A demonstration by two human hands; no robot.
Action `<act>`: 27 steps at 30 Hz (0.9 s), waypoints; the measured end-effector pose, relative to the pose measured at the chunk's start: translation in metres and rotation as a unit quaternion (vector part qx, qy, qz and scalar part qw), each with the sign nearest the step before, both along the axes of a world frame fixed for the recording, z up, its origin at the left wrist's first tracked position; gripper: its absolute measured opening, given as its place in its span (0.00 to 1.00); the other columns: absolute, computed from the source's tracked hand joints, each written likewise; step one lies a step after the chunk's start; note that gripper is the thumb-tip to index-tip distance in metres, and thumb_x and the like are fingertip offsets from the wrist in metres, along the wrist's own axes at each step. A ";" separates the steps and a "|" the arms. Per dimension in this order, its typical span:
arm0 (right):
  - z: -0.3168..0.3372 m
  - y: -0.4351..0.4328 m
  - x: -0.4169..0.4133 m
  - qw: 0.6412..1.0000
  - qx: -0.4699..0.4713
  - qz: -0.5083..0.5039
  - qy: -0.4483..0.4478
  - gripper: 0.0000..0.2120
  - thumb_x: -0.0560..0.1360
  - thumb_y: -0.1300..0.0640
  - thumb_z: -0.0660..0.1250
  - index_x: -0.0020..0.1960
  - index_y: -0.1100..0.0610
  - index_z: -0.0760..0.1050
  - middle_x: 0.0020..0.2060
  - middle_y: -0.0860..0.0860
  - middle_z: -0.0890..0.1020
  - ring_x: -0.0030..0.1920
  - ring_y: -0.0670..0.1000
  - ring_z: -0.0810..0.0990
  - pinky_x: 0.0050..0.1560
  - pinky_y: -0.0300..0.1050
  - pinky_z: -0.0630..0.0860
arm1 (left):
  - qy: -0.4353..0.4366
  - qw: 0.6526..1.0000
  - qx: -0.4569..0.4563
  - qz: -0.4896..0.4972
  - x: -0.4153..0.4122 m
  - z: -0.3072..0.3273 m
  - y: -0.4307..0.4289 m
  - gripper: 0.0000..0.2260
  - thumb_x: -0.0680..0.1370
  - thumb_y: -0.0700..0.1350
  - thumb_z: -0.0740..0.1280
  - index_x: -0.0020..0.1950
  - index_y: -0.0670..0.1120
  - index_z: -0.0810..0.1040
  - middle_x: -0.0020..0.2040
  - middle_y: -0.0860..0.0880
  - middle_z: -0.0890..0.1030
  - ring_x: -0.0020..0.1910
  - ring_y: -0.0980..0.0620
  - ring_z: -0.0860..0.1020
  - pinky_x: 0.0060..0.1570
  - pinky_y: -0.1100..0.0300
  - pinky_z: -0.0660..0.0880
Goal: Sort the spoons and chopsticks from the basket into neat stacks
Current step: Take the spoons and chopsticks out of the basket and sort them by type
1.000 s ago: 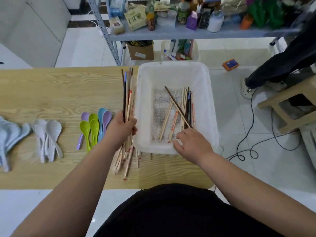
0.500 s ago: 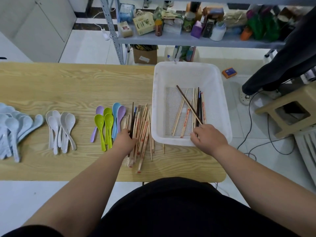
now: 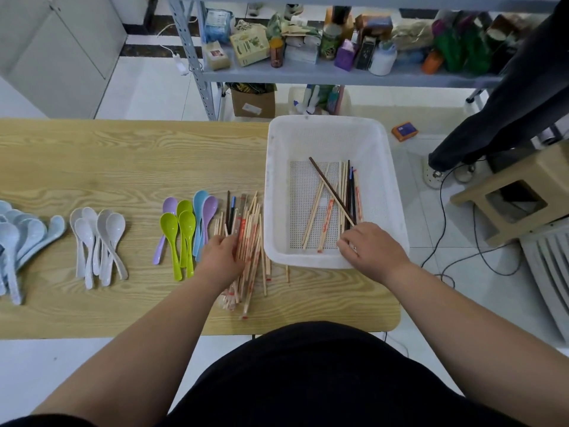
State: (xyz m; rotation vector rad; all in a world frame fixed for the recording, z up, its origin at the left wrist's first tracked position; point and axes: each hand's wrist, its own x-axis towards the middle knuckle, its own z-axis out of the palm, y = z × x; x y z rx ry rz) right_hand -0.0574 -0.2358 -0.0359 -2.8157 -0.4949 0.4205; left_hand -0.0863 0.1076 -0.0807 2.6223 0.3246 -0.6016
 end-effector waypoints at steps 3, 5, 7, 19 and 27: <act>-0.002 -0.023 0.008 0.995 0.023 0.028 -0.097 0.20 0.79 0.46 0.54 0.50 0.57 0.81 0.45 0.51 0.81 0.50 0.54 0.77 0.55 0.49 0.73 | -0.116 0.991 -0.030 0.055 0.014 0.021 -0.012 0.22 0.74 0.41 0.68 0.69 0.43 0.74 0.63 0.39 0.75 0.64 0.38 0.72 0.61 0.45 0.71; -0.005 -0.040 0.013 0.988 0.021 0.048 -0.146 0.16 0.78 0.51 0.58 0.49 0.59 0.81 0.44 0.53 0.81 0.50 0.57 0.78 0.58 0.52 0.72 | -0.223 0.970 -0.050 0.078 0.025 0.039 -0.030 0.17 0.74 0.38 0.67 0.63 0.40 0.76 0.56 0.39 0.77 0.60 0.39 0.72 0.57 0.46 0.71; -0.009 -0.053 0.016 0.984 0.020 0.060 -0.165 0.15 0.77 0.52 0.59 0.50 0.59 0.81 0.47 0.54 0.82 0.55 0.58 0.79 0.64 0.53 0.68 | -0.277 0.955 -0.066 0.082 0.039 0.056 -0.056 0.17 0.73 0.37 0.67 0.62 0.40 0.76 0.55 0.43 0.77 0.58 0.43 0.73 0.56 0.49 0.71; -0.022 -0.062 0.019 0.985 0.079 0.054 -0.143 0.14 0.73 0.53 0.64 0.54 0.57 0.81 0.59 0.56 0.79 0.70 0.59 0.71 0.76 0.61 0.60 | 0.072 0.995 0.060 -0.021 0.137 0.018 -0.204 0.41 0.76 0.65 0.64 0.77 0.38 0.57 0.72 0.38 0.65 0.69 0.38 0.67 0.67 0.45 0.68; -0.024 -0.063 0.020 0.981 0.084 0.061 -0.161 0.16 0.72 0.52 0.63 0.55 0.58 0.80 0.59 0.57 0.79 0.69 0.61 0.72 0.76 0.60 0.59 | 0.051 0.995 0.085 -0.012 0.157 -0.010 -0.261 0.45 0.72 0.67 0.68 0.74 0.39 0.56 0.70 0.41 0.63 0.70 0.40 0.63 0.66 0.45 0.68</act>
